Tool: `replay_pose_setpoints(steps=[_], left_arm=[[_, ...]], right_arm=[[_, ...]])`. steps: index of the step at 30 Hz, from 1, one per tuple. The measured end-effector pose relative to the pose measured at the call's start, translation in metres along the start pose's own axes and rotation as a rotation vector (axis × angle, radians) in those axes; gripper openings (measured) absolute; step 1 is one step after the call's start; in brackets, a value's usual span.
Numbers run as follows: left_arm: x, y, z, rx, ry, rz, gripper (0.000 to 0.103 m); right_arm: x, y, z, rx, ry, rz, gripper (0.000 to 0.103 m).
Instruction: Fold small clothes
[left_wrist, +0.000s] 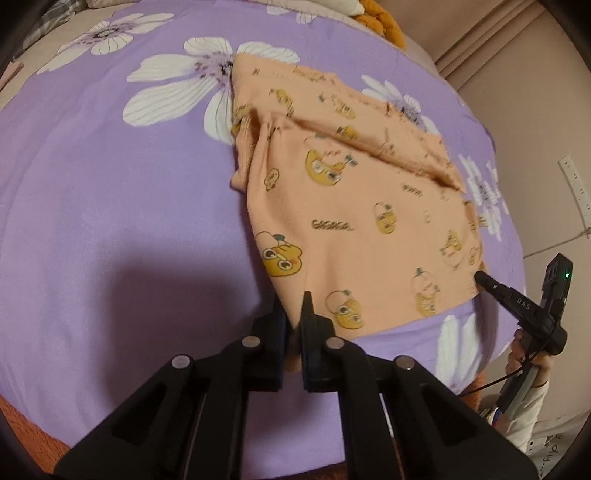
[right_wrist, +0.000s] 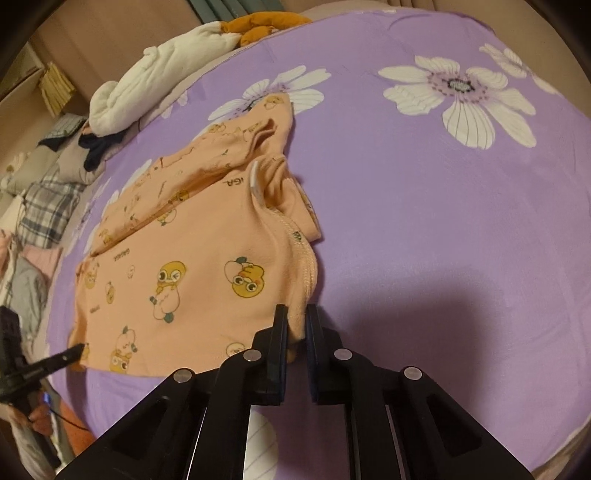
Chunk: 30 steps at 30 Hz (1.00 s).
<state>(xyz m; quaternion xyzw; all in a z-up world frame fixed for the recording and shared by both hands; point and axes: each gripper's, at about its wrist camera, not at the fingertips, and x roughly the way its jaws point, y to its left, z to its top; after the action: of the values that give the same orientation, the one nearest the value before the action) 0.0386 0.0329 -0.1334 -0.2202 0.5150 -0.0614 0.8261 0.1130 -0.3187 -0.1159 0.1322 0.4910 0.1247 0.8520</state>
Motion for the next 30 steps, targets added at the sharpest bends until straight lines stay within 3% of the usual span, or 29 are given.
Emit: replay_pose_setpoints(steps=[5,15,23,30], left_arm=[[-0.051,-0.016,0.012,0.034,-0.1,-0.099,0.004],[-0.153,-0.048,0.022,0.147,-0.313,-0.197,0.004],[-0.158,-0.044,0.014,0.122,-0.281,-0.239,0.004],[-0.146,-0.035,0.032,0.043,-0.288,-0.241,0.004]], right_arm=[[-0.043,0.008,0.008,0.008,-0.096,0.086,0.01],[-0.149,0.037,0.019,-0.035,-0.375,0.219,0.009],[-0.158,0.034,0.015,-0.013,-0.421,0.213,0.009],[-0.138,0.038,0.043,-0.01,-0.41,0.202,0.009]])
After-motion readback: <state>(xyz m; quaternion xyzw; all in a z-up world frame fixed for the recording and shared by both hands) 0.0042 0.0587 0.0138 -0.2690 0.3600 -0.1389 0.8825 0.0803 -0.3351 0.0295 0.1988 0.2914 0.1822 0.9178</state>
